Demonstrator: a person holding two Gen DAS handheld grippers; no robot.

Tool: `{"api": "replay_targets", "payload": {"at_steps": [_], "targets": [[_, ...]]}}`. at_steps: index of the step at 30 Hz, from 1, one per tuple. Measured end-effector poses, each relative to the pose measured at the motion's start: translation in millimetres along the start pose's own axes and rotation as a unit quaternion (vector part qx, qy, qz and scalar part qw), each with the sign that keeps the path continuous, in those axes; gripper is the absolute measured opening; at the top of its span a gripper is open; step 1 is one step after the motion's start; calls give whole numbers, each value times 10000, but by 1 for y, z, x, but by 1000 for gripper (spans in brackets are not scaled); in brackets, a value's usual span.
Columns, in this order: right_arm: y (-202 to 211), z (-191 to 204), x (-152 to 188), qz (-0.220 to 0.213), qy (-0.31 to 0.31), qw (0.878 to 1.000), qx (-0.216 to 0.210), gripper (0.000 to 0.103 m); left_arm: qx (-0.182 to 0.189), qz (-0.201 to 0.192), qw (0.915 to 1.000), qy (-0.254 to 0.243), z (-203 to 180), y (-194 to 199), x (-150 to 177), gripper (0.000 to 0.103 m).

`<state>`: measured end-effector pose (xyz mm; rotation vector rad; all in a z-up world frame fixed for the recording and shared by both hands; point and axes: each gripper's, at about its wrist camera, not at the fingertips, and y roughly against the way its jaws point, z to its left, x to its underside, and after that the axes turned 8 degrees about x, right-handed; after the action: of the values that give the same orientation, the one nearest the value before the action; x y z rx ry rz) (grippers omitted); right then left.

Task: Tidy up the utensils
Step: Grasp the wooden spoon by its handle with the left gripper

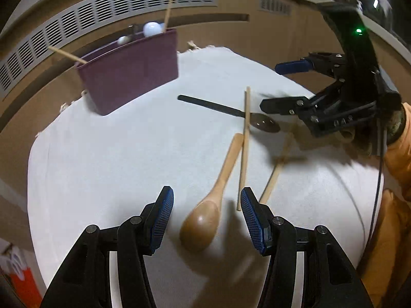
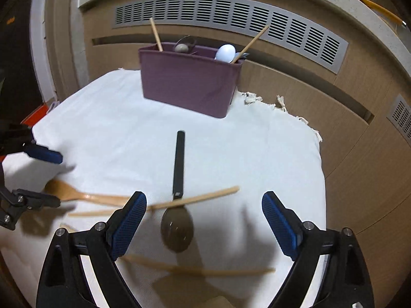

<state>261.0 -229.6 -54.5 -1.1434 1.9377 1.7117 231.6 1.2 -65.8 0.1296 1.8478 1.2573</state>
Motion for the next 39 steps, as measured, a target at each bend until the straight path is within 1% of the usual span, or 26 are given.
{"api": "replay_targets", "payload": {"at_steps": [4, 6, 7, 8, 10, 13, 15, 16, 19, 22, 25, 27, 28, 29, 31, 33, 36, 39], "targets": [[9, 5, 16, -4, -28, 10000, -39, 91, 121, 125, 9996, -200, -9, -12, -13, 54], [12, 6, 22, 5, -58, 10000, -63, 91, 33, 247, 9992, -321, -12, -23, -22, 50], [15, 6, 27, 9, -73, 10000, -60, 91, 16, 295, 9990, -344, -12, -27, -25, 44], [17, 7, 30, 13, -82, 10000, -50, 91, -9, 381, 9985, -385, -13, -32, -30, 36], [21, 7, 38, 84, -134, 9999, -42, 91, -34, 517, 9974, -495, -14, -40, -35, 31], [28, 8, 48, 118, -204, 9995, -230, 91, 52, 709, 9953, -660, -18, -52, -41, 31], [34, 11, 52, 57, -142, 9996, -257, 91, 11, 841, 9941, -688, -18, -60, -43, 31], [36, 13, 53, 14, -88, 9997, -229, 91, 8, 843, 9942, -666, -17, -62, -46, 31], [37, 15, 55, -32, 10, 9999, -165, 91, -12, 882, 9949, -488, -12, -66, -53, 30], [33, 15, 56, -15, -17, 9998, -194, 91, 243, 932, 9949, -297, -8, -69, -57, 29], [28, 13, 55, 28, -120, 9997, -209, 91, 303, 948, 9950, -102, -7, -73, -62, 29], [23, 9, 53, 94, -265, 9994, -206, 91, 229, 848, 9961, -25, -10, -74, -63, 28], [20, 6, 51, 157, -386, 9990, -152, 93, 155, 764, 9969, -36, -14, -74, -62, 20], [17, 5, 48, 212, -495, 9985, -54, 94, 93, 679, 9976, -59, -19, -72, -60, 15], [10, 0, 40, 325, -713, 9967, 227, 94, -170, 463, 9987, -97, -27, -67, -56, 13], [3, -3, 30, 419, -846, 9948, 369, 94, -322, 177, 9993, 25, -27, -56, -53, 13], [-6, -8, 20, 546, -1109, 9917, 341, 95, -317, -445, 9968, 588, -9, -25, -50, 13], [-19, -15, 12, 790, -1507, 9854, 95, 95, -233, -1014, 9859, 1314, 21, 6, -41, 13]]}}
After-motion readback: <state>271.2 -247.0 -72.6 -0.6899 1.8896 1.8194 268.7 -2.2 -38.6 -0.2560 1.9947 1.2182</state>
